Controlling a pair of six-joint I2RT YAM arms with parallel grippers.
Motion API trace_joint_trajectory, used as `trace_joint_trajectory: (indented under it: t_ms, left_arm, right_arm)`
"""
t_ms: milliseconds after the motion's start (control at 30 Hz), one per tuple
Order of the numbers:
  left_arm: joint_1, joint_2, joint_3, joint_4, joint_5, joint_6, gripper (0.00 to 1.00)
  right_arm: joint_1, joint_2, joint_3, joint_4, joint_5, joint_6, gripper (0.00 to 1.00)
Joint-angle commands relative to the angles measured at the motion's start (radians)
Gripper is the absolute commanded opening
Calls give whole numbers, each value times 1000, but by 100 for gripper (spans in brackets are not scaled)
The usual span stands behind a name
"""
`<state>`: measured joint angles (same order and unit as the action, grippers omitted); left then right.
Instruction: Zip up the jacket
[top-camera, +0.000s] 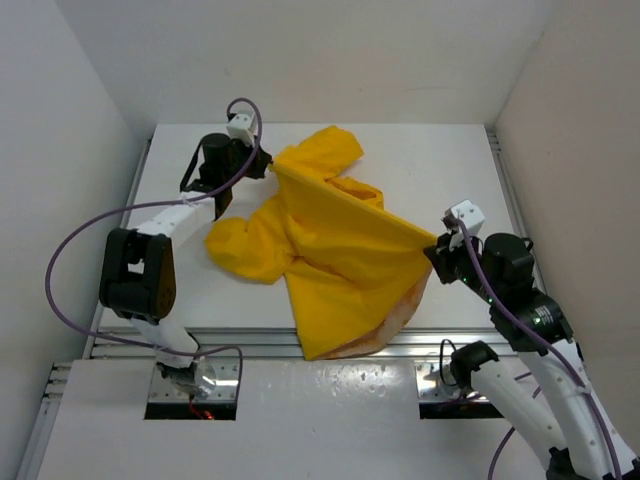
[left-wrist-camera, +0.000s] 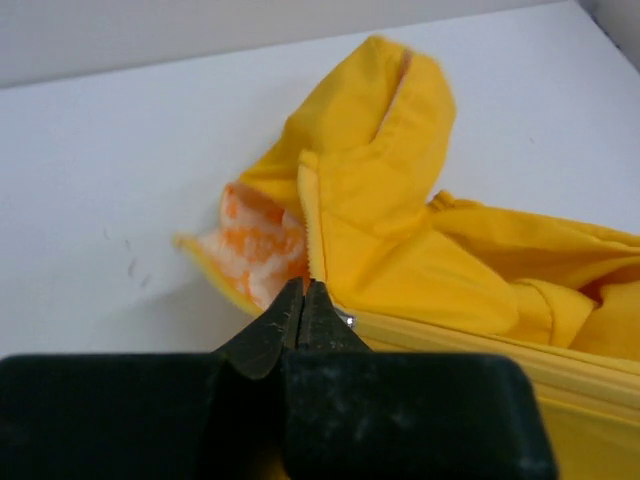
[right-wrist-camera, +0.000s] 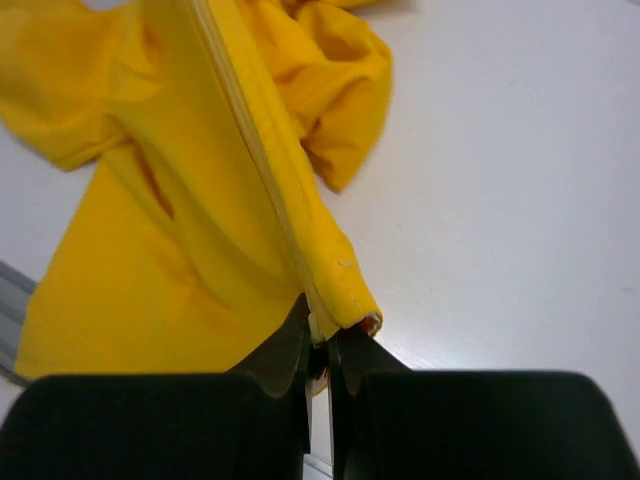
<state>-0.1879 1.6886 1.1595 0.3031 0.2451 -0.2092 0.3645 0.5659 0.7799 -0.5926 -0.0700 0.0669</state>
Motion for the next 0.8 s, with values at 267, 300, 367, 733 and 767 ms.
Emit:
trace_joint_trajectory:
  t_ms: [267,300,367,733,767]
  left_arm:
    - [287,120,344,19,-336,244,0]
    - [297,120,359,19,-336,255,0]
    - [312,155,408,19,-354,264,0]
    - [317,100,372,-7,-118,254,0]
    - [306,47,312,-7,8,236,0]
  right_arm:
    - [-75,-60,50,-13,297,-151,0]
    - [-73,-57,50,-9,308,-156,0]
    - [-73,-51,48,11,340,-182,0]
    - [-72,34,45,126,126,-170,55]
    - [-73,40,-2,237,30,-176,65]
